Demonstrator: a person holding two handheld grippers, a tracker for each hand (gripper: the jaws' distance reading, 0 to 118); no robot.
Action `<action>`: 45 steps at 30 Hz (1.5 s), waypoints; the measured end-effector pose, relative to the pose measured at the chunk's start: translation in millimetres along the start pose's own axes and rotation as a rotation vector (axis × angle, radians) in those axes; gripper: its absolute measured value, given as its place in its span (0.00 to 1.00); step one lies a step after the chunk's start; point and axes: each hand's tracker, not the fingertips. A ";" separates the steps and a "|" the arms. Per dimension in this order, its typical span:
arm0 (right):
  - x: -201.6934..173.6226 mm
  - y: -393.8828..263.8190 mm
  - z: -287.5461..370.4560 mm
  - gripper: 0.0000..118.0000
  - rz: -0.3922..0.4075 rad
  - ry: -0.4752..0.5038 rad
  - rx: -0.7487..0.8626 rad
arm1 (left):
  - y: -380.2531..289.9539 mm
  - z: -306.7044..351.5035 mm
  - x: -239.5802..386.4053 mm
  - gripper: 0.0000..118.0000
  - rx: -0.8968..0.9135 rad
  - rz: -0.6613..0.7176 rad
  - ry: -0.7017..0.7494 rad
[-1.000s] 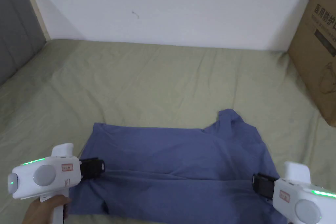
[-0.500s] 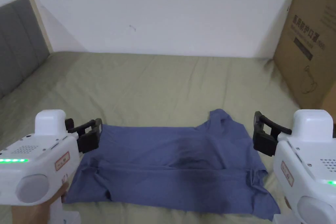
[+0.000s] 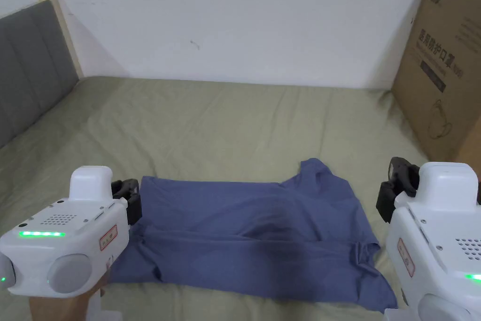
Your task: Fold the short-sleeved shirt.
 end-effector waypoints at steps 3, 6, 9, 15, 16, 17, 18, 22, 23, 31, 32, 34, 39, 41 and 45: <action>3.0 -5.2 -4.9 0.00 -0.002 -0.003 -0.020 | -12.1 -28.6 -21.7 0.00 -0.128 0.033 0.021; 6.4 -13.2 -13.1 0.00 -0.013 -0.009 -0.048 | -29.9 -57.7 -46.1 0.00 -0.234 0.078 0.054; 9.2 -21.3 -20.9 0.00 -0.011 -0.021 -0.080 | -48.6 -88.6 -70.2 0.15 -0.368 0.118 0.084; 13.8 -39.4 -40.9 0.00 -0.020 -0.036 -0.146 | -88.7 -125.4 -99.3 0.72 -0.536 0.213 0.135; 14.4 -42.6 -44.0 0.00 -0.020 -0.038 -0.157 | -95.0 -130.9 -101.8 0.72 -0.553 0.218 0.143; 15.1 -45.8 -46.7 0.00 -0.022 -0.039 -0.170 | -100.3 -136.4 -103.2 0.72 -0.576 0.205 0.154; 15.9 -49.5 -49.1 0.00 -0.025 -0.041 -0.182 | -106.7 -141.3 -105.7 0.72 -0.606 0.200 0.164; 18.0 -62.6 -54.5 0.00 -0.022 -0.052 -0.225 | -127.8 -159.0 -107.9 0.72 -0.706 0.211 0.167; 18.4 -65.5 -55.4 0.00 -0.022 -0.055 -0.235 | -132.2 -159.8 -106.2 0.71 -0.717 0.207 0.169; 41.2 -112.6 -74.9 0.14 -0.045 -0.081 -0.446 | -121.7 -145.0 -81.7 0.07 -0.647 0.095 0.087; 44.8 -123.5 -80.3 0.31 -0.051 -0.064 -0.500 | -116.0 -140.7 -81.0 0.07 -0.593 0.052 0.109; 51.1 -152.5 -94.5 0.73 -0.065 -0.051 -0.626 | -104.7 -135.7 -81.5 0.07 -0.576 0.063 0.098; 57.5 -217.0 -123.5 0.80 -0.124 -0.049 -0.837 | -84.9 -123.2 -81.1 0.07 -0.536 0.077 0.067; 58.8 -236.8 -129.7 0.77 -0.138 -0.050 -0.890 | -83.7 -121.5 -81.7 0.07 -0.537 0.096 0.055; 58.5 -236.5 -119.2 0.10 -0.222 0.022 -0.856 | -87.9 -121.2 -84.8 0.07 -0.548 0.121 0.054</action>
